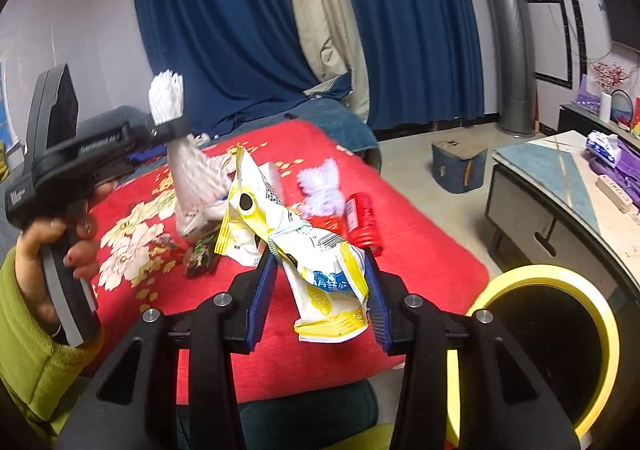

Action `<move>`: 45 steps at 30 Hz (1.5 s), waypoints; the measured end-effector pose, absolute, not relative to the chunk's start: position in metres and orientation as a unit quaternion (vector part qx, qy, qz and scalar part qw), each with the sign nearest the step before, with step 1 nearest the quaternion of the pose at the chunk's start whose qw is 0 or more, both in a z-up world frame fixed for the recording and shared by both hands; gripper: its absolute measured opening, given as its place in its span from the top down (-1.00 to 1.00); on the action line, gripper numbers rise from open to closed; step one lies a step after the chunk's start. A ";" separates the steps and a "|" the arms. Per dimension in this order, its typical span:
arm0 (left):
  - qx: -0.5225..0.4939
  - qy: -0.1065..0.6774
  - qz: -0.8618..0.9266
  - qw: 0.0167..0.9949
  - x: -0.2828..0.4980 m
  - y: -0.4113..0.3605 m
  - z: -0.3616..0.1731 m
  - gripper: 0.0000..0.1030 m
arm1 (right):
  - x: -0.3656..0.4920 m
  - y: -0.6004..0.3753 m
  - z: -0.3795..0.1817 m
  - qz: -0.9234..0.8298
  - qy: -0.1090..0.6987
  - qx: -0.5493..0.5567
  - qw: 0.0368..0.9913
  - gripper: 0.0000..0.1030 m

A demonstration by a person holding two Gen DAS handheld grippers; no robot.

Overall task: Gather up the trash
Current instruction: 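Grasp the yellow-white snack bag with the right tool while the left tool grasps the white foam net, then carry the snack bag and foam net over the bin with both tools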

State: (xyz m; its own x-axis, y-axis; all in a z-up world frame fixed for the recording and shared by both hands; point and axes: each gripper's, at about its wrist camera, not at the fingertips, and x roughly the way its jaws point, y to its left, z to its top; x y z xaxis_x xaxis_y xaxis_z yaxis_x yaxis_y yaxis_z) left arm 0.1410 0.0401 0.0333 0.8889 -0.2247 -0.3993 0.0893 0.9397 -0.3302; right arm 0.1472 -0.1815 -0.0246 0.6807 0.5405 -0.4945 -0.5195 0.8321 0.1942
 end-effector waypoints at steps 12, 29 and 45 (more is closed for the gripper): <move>-0.125 0.232 -0.126 0.956 0.136 -0.002 0.028 0.66 | 0.145 -0.221 -0.013 0.245 0.260 0.031 0.934 0.22; -0.079 0.260 -0.196 0.942 0.135 -0.071 0.007 0.66 | 0.143 -0.286 -0.018 0.173 0.261 0.066 0.947 0.22; -0.040 0.283 -0.271 0.919 0.135 -0.148 -0.017 0.66 | 0.148 -0.334 -0.035 0.096 0.271 0.083 0.954 0.22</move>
State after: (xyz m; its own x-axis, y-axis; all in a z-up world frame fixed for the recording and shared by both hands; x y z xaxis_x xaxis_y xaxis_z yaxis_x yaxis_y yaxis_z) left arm 0.1347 -0.1483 -0.0173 0.6937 -0.5204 -0.4980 0.4748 0.8503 -0.2271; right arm 0.1485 -0.3337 -0.0348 0.8343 0.2291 -0.5015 -0.1390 0.9676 0.2108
